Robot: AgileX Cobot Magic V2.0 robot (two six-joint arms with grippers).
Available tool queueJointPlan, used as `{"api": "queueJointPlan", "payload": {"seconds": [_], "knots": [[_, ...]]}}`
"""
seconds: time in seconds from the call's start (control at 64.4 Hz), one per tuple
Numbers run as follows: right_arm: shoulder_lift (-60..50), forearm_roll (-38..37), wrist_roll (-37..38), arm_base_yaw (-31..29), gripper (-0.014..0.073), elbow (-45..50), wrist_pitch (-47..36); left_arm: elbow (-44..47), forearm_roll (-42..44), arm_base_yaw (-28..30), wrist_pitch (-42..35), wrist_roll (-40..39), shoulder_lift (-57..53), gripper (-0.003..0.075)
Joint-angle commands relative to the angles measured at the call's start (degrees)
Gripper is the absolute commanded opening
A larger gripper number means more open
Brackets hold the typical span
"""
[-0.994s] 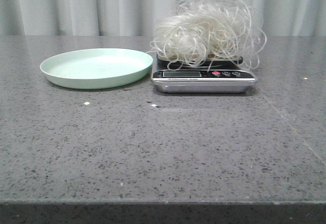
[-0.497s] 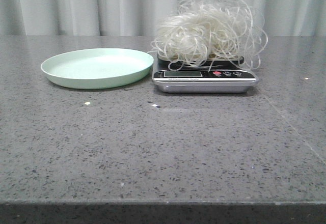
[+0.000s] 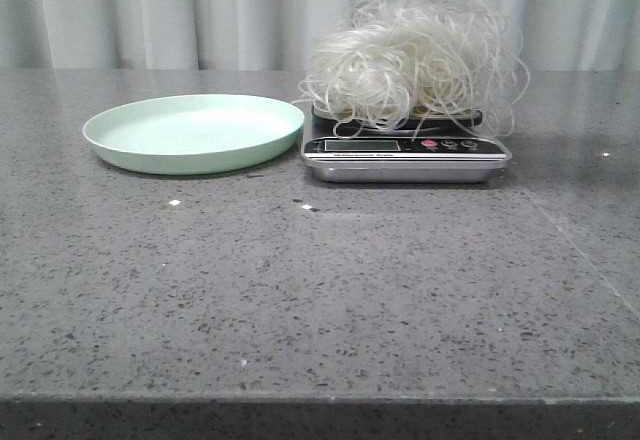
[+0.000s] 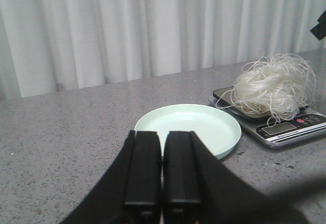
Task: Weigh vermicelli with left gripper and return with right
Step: 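Lower the right gripper into the vermicelli on the scale and grasp, then lift the vermicelli with the right gripper onto the green plate, release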
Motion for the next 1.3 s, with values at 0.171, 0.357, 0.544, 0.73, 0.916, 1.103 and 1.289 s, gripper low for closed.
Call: {"api": "queueJointPlan", "payload": {"seconds": [0.171, 0.357, 0.544, 0.73, 0.916, 1.103, 1.289], "knots": [[9.7, -0.2, -1.2, 0.4, 0.059, -8.5, 0.2, -1.5, -0.8, 0.0, -4.4, 0.0, 0.6, 0.0128], [15.6, -0.6, -1.2, 0.5, 0.059, -9.8, 0.5, -1.5, -0.8, 0.0, -4.4, 0.0, 0.6, 0.0128], [20.5, -0.6, -1.2, 0.5, 0.0571, -10.1, 3.9, -1.5, -0.8, 0.0, -4.0, 0.0, 0.6, 0.0128], [22.6, -0.7, -1.2, 0.5, 0.0237, -10.1, 8.0, -1.5, -0.8, 0.0, -4.0, 0.0, 0.6, 0.0128], [22.1, -0.7, -1.2, 0.5, 0.0158, -12.1, 9.9, -1.5, -0.8, 0.0, -4.0, 0.0, 0.6, 0.0128], [20.2, 0.4, -1.2, 0.8, 0.0142, -20.8, 13.5, -1.5, -0.8, 0.0, -4.0, 0.0, 0.6, 0.0128], [18.7, 3.4, -1.2, 3.8, 0.0142, -31.4, 13.3, -1.5, -0.8, 0.0, -4.0, 0.0, 0.6, 0.0128]]}}
